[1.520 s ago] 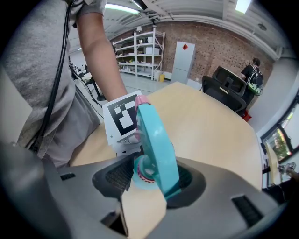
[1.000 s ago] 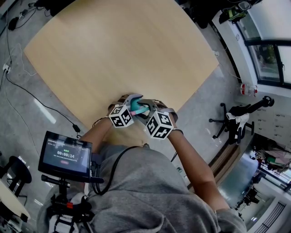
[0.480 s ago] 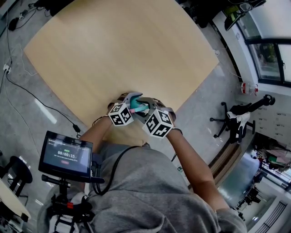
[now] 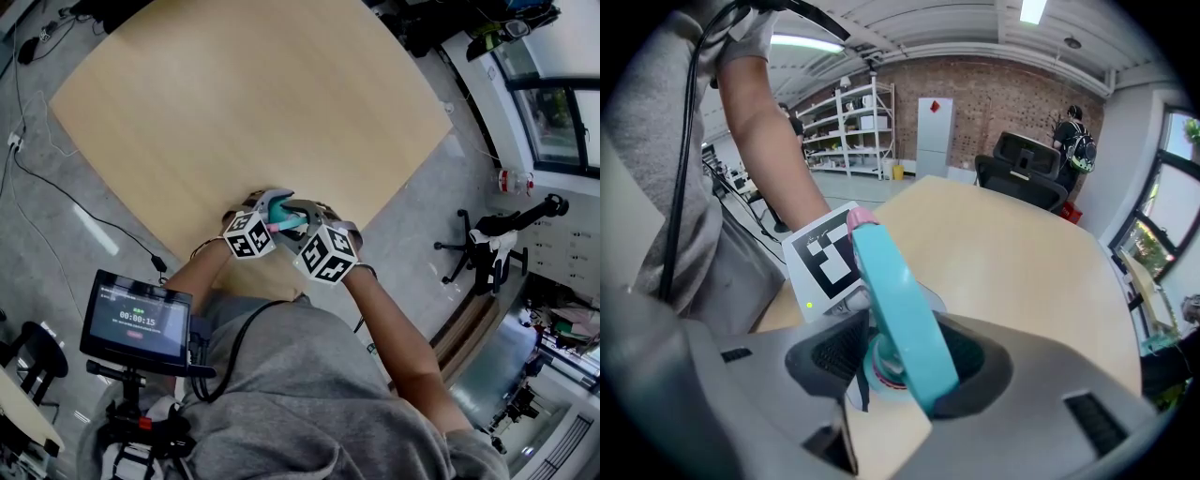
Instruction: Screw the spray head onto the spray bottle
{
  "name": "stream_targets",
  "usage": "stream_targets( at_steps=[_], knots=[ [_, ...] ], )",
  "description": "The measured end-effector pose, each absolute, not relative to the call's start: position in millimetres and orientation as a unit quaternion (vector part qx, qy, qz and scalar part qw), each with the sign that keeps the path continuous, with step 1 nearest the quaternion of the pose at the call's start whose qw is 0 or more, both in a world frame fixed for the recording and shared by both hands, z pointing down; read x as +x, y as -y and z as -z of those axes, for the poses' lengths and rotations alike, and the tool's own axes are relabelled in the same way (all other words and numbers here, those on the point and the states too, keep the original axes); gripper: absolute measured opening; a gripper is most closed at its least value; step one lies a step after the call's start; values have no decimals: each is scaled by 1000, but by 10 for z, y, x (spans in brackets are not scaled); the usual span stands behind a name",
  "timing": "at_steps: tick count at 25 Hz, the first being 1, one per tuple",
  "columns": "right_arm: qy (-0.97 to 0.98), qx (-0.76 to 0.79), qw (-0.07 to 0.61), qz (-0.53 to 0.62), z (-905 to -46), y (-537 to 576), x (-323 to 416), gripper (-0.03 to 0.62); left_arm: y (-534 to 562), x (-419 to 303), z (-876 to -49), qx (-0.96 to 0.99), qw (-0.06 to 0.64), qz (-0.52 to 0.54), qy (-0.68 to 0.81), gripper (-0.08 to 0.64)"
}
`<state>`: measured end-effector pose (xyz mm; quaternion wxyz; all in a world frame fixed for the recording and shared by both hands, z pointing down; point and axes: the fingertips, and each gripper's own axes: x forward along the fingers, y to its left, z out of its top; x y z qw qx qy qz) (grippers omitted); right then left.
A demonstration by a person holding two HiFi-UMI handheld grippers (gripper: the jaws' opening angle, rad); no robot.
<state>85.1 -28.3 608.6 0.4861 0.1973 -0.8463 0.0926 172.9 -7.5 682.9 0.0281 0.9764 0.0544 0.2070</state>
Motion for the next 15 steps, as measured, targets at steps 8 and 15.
stream_targets(
  at_steps=[8, 15],
  knots=[
    [847, 199, 483, -96, -6076, 248, 868, 199, 26, 1747, -6806, 977, 28, -206, -54, 419],
    [863, 179, 459, -116, -6024, 155, 857, 202, -13, 1788, -6797, 977, 26, -206, -53, 418]
  ],
)
